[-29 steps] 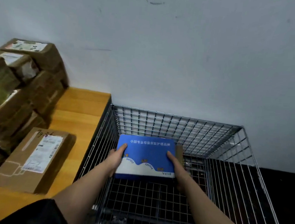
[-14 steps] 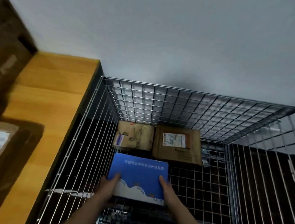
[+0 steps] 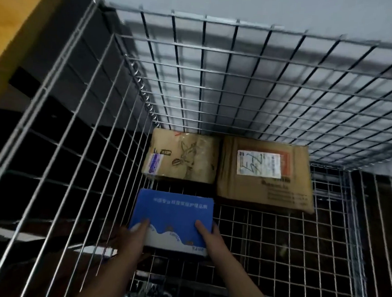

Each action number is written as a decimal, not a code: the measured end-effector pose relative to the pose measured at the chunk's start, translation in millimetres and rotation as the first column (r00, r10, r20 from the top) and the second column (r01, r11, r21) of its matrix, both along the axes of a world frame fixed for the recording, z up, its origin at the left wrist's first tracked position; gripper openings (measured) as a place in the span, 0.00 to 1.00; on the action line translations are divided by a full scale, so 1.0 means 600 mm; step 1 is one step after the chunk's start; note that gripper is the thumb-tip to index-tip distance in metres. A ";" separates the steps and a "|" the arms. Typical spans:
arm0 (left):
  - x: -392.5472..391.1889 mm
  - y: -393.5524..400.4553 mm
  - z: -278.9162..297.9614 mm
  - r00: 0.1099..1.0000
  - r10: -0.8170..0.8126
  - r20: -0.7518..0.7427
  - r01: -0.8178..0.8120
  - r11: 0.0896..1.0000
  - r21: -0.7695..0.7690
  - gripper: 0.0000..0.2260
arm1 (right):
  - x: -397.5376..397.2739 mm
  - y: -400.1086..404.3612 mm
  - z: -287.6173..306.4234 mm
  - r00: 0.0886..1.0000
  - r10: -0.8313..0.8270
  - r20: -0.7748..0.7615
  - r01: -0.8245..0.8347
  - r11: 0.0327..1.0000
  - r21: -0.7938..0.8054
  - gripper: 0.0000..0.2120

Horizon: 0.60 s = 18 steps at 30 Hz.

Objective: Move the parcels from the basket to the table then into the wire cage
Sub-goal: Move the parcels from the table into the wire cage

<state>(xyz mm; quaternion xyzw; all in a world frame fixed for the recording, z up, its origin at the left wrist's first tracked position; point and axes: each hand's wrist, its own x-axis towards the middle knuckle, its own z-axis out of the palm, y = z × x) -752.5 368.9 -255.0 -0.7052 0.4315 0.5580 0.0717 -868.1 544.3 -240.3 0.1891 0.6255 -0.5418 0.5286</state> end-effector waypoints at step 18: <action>-0.033 0.036 -0.089 0.989 0.083 -0.126 -0.098 0.988 -0.116 0.29 | 0.011 -0.020 -0.108 0.984 -0.089 -0.155 0.096 0.995 0.038 0.25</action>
